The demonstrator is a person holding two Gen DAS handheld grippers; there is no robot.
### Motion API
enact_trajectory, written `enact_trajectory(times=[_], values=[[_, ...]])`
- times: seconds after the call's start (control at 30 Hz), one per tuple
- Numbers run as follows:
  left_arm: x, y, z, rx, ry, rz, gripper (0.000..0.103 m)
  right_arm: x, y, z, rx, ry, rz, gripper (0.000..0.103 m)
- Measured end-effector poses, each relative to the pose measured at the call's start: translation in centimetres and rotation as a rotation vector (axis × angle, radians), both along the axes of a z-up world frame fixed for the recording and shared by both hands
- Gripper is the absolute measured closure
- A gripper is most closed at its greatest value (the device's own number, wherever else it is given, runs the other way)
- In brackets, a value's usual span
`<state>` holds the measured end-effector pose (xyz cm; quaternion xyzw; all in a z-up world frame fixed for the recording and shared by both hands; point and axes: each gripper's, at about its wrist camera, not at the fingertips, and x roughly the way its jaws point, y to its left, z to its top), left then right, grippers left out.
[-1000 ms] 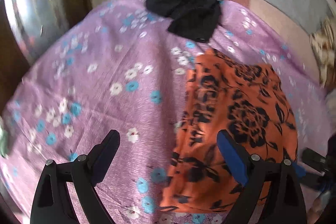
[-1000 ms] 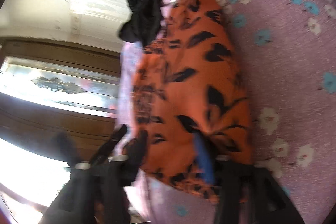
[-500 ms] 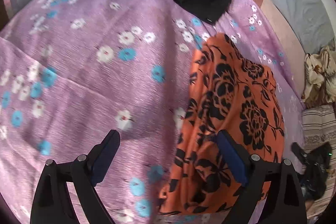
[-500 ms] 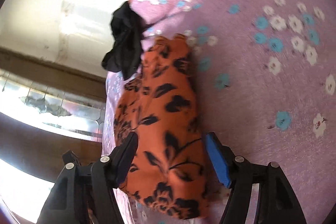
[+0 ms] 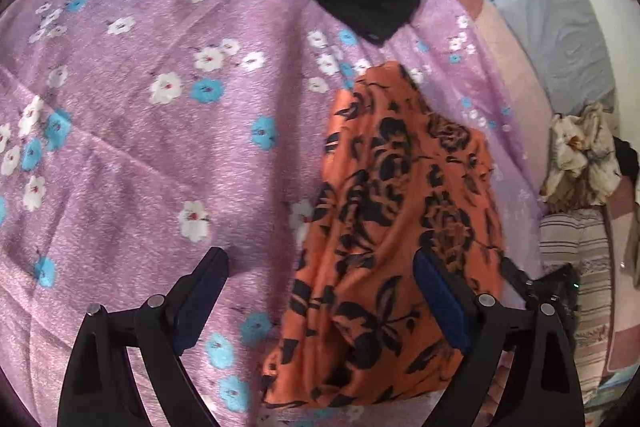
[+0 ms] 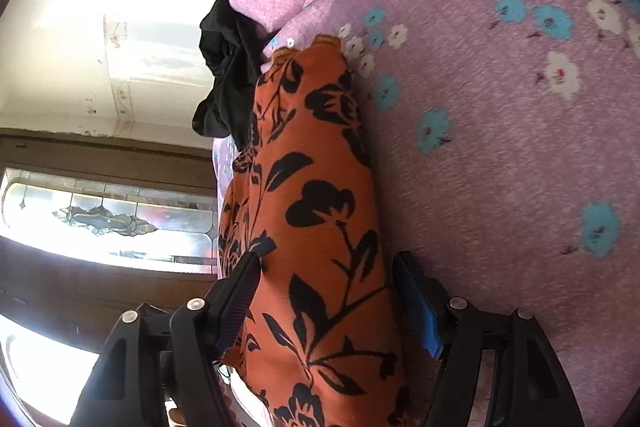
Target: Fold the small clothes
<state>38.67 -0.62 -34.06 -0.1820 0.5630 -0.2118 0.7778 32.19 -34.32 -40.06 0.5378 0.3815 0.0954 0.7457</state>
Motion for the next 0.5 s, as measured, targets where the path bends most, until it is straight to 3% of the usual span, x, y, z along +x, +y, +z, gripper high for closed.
enact_trajectory(times=[0.27,0.5], values=[[0.1,-2.0,-0.7,0.042,-0.009,-0.034,0.009,0.1,0.8,0.2,0.003,-0.010,0.011,0.031],[-0.3,-4.2,-0.7,0.016,-0.013,-0.100,0.010,-0.3,0.9,0.4,-0.020,-0.027,0.015,0.030]])
